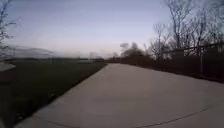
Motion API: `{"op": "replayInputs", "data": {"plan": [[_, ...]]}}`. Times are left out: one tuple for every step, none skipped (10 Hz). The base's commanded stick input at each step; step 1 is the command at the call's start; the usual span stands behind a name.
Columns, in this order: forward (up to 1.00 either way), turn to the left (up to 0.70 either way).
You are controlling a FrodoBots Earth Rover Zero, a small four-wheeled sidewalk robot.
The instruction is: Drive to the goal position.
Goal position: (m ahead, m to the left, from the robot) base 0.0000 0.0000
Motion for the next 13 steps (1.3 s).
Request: {"op": "replayInputs", "data": {"plan": [[0.04,0.0],[0.0,0.0],[0.0,0.0],[0.0,0.0],[0.0,0.0],[0.0,0.0],[0.0,0.0],[0.0,0.0],[0.0,0.0],[0.01,0.0],[0.05,0.0],[0.05,0.0],[0.05,0.0]]}}
